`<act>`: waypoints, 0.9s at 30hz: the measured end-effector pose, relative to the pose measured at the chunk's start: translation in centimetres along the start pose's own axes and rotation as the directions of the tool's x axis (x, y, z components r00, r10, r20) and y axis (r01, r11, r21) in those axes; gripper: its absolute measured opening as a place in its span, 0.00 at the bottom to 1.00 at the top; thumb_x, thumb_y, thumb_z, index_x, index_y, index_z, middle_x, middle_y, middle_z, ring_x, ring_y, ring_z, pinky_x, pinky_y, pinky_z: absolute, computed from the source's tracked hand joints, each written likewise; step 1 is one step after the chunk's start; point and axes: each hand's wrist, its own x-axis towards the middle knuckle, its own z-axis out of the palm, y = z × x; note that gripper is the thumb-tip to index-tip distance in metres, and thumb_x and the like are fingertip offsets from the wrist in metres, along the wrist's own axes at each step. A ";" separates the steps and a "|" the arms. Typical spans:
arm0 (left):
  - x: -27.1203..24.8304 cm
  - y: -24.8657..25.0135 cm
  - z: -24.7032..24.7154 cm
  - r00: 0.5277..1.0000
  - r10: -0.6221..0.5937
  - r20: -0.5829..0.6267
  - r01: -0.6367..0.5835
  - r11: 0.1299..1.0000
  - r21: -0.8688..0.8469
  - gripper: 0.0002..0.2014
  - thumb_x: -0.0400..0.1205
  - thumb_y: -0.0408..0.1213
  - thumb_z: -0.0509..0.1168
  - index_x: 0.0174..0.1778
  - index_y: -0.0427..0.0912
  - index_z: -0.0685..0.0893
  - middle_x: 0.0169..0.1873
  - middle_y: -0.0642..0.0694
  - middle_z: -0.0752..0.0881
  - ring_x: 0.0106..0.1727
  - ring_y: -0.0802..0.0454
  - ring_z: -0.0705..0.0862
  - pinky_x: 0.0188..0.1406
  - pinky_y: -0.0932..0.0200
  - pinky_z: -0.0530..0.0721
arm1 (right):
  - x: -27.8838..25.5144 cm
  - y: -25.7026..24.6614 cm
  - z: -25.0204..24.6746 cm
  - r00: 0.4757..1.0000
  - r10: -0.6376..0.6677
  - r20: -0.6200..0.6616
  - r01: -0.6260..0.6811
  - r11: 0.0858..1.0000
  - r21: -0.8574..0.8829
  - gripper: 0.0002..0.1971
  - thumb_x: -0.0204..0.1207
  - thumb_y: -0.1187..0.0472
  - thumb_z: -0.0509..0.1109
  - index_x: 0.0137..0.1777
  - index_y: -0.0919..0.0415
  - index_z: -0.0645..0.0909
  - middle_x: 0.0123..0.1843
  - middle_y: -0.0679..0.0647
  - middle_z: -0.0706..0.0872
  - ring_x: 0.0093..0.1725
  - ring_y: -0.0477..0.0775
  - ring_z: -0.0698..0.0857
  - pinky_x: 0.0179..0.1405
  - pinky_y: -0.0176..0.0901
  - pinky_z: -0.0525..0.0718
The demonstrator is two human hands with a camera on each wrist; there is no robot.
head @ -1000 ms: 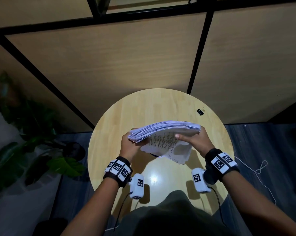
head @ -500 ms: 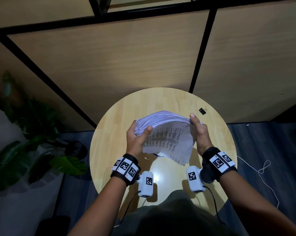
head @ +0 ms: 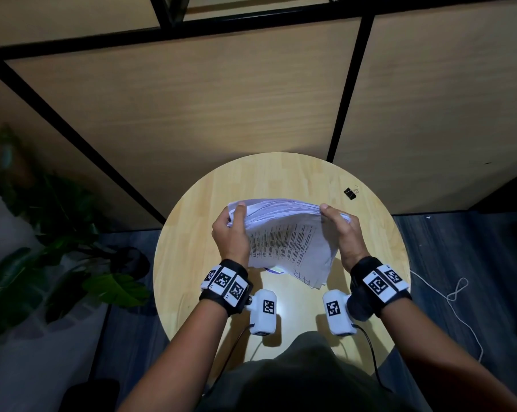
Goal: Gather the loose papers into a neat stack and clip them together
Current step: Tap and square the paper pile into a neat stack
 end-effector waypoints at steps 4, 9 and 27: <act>-0.1 0.6 0.2 1.000 0.017 -0.013 -0.016 0.998 0.063 0.25 0.75 0.58 0.67 0.28 0.37 0.75 0.25 0.50 0.76 0.31 0.50 0.77 0.34 0.57 0.75 | -0.1 -0.3 -0.1 1.000 0.005 0.005 -0.005 1.000 -0.017 0.28 0.72 0.47 0.70 0.48 0.79 0.81 0.42 0.63 0.86 0.39 0.54 0.85 0.43 0.39 0.82; 0.7 0.8 0.2 0.992 -0.067 -0.108 0.074 0.995 0.060 0.18 0.75 0.43 0.67 0.21 0.45 0.72 0.23 0.50 0.69 0.30 0.49 0.69 0.36 0.57 0.68 | -0.8 0.0 -0.2 0.995 0.097 0.022 -0.095 0.990 -0.100 0.17 0.65 0.48 0.81 0.52 0.54 0.86 0.50 0.48 0.91 0.51 0.46 0.88 0.59 0.44 0.82; 1.4 5.9 -0.6 0.720 0.114 0.684 -0.692 0.188 0.697 0.07 0.76 0.48 0.69 0.45 0.55 0.91 0.35 0.48 0.91 0.39 0.44 0.86 0.35 0.53 0.82 | 1.4 -1.7 2.8 0.894 -0.329 0.304 0.441 0.528 -0.725 0.05 0.69 0.63 0.73 0.42 0.52 0.88 0.33 0.48 0.89 0.35 0.54 0.86 0.34 0.51 0.85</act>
